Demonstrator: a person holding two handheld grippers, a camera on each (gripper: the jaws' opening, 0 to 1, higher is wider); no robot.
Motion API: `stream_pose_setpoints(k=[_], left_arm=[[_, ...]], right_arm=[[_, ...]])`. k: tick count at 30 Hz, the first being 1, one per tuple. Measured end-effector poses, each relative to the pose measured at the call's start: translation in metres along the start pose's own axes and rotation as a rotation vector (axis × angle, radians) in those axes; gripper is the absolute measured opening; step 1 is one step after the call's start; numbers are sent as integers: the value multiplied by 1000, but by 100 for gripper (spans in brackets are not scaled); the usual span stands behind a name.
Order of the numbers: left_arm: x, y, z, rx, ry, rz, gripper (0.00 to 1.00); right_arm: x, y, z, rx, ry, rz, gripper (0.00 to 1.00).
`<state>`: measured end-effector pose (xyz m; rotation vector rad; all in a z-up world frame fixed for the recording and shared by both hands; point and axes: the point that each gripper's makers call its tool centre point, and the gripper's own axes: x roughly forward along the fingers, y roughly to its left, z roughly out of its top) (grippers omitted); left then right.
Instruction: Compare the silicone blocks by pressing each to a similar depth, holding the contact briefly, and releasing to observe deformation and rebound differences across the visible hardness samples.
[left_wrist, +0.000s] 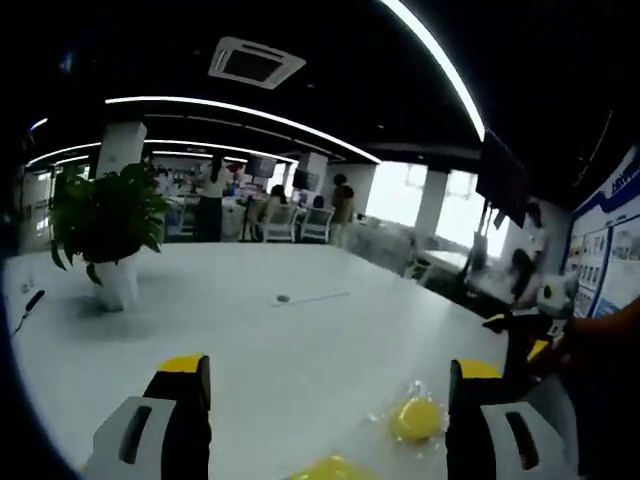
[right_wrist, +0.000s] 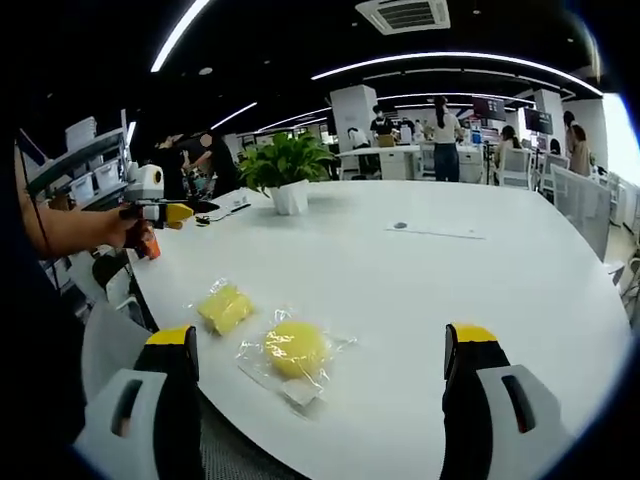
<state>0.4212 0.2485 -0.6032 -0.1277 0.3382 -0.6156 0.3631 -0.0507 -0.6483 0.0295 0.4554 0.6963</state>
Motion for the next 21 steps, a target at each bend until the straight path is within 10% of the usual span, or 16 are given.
stream_pose_setpoints(k=[21], left_arm=[[-70,25,-30,78,-34,149,100]], right_arm=[[1,-13,-42,-4,47,-38,96]])
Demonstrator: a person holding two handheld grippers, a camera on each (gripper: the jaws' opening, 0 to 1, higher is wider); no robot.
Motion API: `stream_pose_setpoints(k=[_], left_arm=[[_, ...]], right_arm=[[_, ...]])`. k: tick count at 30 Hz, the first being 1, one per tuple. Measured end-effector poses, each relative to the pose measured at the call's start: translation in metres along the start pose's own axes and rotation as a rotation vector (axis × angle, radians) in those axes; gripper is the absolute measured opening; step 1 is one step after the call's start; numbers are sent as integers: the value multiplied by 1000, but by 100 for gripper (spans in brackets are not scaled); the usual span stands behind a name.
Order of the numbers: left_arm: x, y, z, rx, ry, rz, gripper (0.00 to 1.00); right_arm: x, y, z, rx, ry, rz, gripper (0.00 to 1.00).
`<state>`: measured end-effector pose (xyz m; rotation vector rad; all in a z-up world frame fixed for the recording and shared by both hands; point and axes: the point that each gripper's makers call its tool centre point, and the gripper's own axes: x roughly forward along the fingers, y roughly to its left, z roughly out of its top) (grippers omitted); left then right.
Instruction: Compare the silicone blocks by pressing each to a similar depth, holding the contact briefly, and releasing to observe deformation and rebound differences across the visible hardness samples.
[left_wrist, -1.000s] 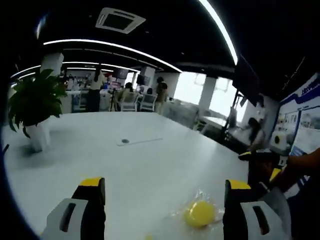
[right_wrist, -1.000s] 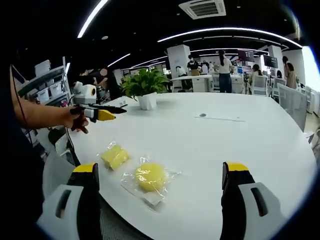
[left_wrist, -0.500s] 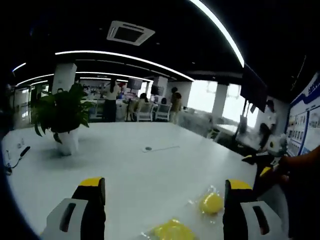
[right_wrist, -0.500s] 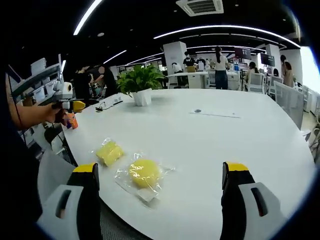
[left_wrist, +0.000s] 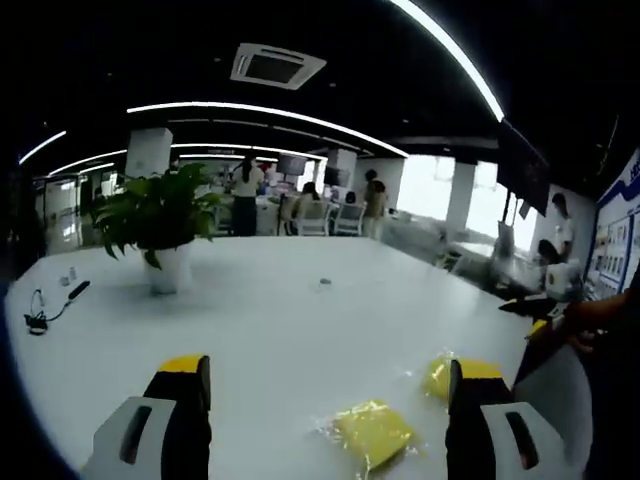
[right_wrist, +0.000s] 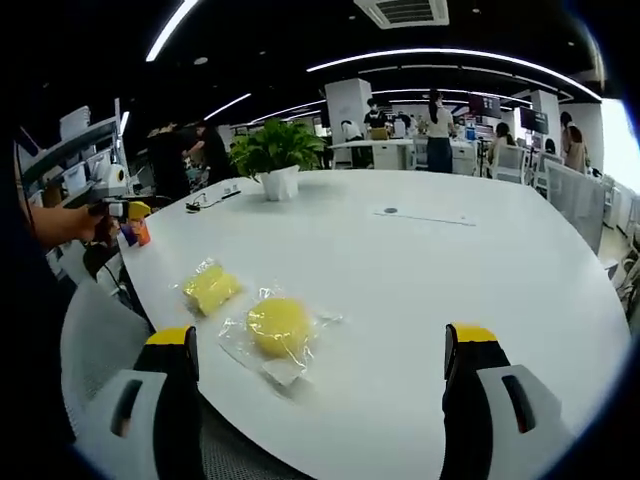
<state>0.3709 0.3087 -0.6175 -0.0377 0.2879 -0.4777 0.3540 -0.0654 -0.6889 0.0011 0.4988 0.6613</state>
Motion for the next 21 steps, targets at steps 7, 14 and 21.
stream_pose_setpoints(k=[7,14,21], left_arm=[[-15,-3,-16,-49,8,-22,100],[-17,-6,-48,-60,53,-39,100],[-26,-6,-73,-64,95,-34,100]], right_arm=[[-5,-2,-11,10,-5,-30,96],[-1,3,-12,-17,0,-34,96],[-2,10,-20,-58,9,-19,96]])
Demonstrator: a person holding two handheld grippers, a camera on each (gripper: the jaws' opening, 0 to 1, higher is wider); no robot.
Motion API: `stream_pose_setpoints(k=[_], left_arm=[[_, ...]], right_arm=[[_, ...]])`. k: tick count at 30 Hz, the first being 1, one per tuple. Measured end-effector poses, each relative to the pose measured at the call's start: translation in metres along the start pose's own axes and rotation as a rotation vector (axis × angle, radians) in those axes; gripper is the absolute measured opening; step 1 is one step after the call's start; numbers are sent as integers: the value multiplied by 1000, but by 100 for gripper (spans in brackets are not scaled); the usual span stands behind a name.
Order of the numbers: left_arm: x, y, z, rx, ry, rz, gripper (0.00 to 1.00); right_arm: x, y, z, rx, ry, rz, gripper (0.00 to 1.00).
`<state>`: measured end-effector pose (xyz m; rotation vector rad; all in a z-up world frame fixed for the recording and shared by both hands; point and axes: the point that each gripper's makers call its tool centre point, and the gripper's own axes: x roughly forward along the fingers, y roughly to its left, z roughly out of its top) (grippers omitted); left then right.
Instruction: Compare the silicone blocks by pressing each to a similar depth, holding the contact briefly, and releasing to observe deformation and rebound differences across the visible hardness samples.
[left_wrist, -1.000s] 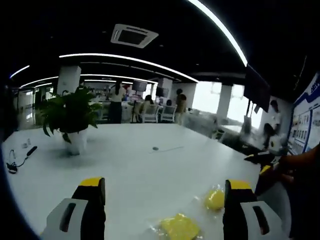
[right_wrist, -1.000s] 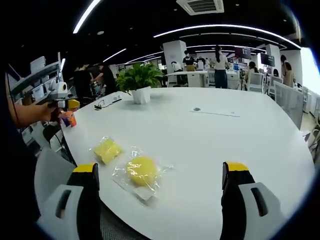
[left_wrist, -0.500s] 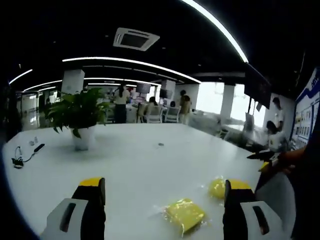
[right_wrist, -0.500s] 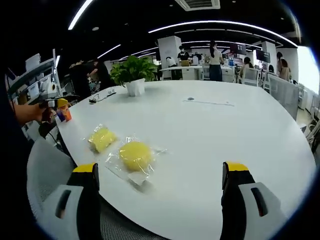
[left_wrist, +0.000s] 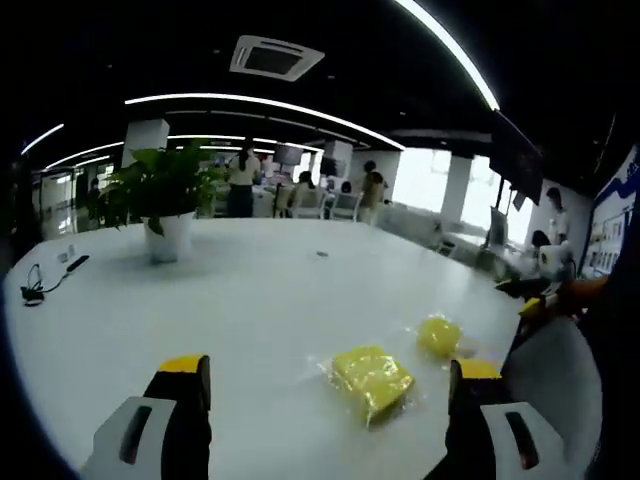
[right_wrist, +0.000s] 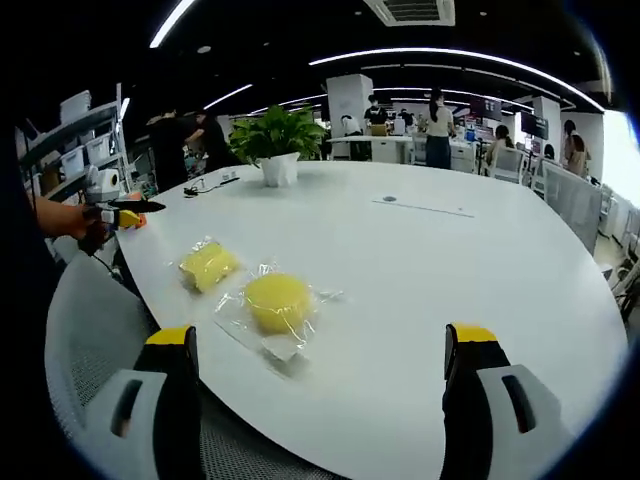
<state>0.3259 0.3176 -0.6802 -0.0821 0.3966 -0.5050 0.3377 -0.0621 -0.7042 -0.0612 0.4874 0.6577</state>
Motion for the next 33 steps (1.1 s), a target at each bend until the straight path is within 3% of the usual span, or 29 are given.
stream_pose_setpoints(k=[6,10,16,33], left_arm=[[-9,3,-7,15,19,8,100],[-13,8,3,-31,-15,30,100],[-9,2,17,12,-25,14,100],[-5,9,16,-28,-18,24,100]], right_arm=[[1,-3,-8,6,23,-6,96],[2,-2,-10,14,37,-10,96],[1,-2,-13,20,36,-6,96],[-6,-15,-21,43,53,-28,96]])
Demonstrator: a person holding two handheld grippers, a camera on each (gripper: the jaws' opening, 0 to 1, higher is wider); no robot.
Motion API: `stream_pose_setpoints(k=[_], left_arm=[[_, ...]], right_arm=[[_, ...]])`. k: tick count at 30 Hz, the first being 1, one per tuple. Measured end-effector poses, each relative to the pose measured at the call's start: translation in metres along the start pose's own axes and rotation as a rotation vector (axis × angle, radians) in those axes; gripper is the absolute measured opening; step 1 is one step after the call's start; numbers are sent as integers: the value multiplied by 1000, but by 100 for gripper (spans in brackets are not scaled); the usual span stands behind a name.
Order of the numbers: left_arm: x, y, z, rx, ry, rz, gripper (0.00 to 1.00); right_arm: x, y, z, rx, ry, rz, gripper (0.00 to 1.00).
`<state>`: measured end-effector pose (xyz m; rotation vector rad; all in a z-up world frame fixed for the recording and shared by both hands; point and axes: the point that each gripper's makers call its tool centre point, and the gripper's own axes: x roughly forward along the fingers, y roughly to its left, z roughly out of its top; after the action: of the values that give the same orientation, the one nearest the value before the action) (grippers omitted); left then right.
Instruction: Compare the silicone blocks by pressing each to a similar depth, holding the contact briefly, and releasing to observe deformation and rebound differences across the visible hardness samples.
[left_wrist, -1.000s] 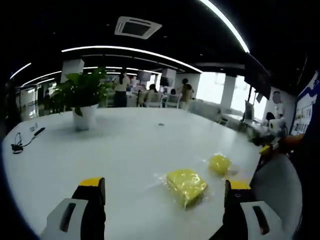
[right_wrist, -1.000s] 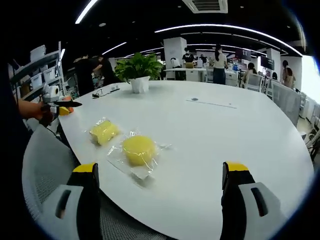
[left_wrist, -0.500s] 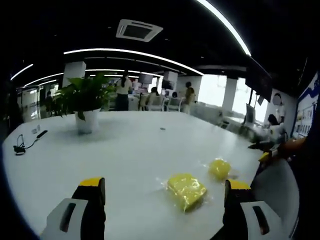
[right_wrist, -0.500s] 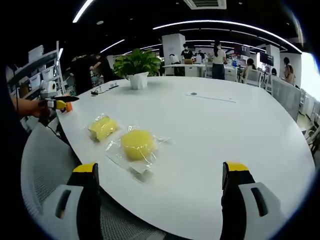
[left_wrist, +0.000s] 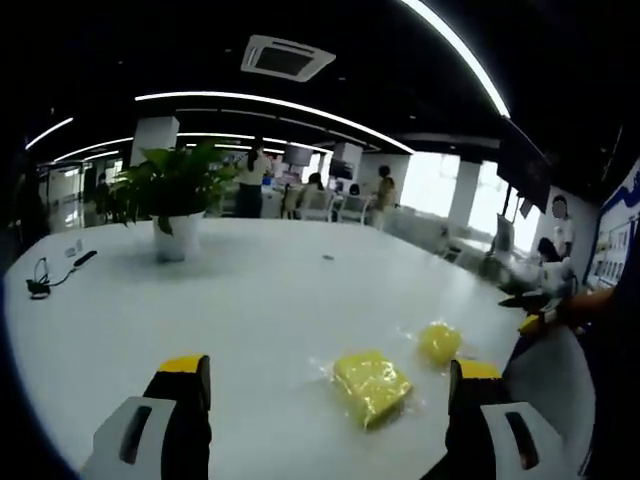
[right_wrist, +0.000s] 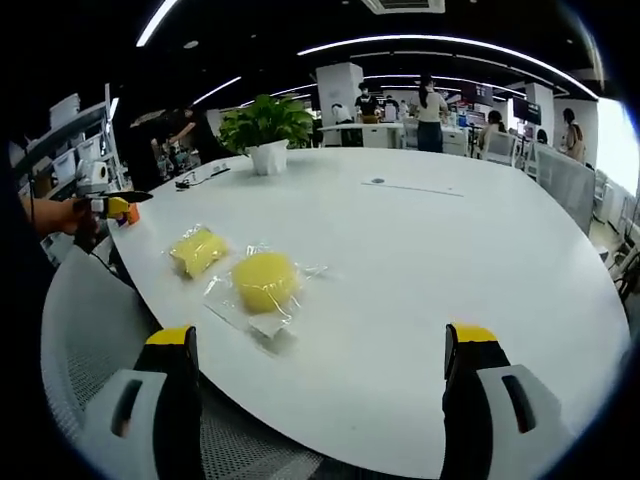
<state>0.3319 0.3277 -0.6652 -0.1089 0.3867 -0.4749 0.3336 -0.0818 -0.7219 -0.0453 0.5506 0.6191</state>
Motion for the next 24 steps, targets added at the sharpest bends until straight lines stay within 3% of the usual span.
stream_pose_setpoints(k=[15,24], left_arm=[[8,4,1,1,16,4,100],[12,13,0,-40,1,21,100]], right_arm=[[2,-9,-9,56,21,-13,94],[5,-8,-10,60,35,-1,94]])
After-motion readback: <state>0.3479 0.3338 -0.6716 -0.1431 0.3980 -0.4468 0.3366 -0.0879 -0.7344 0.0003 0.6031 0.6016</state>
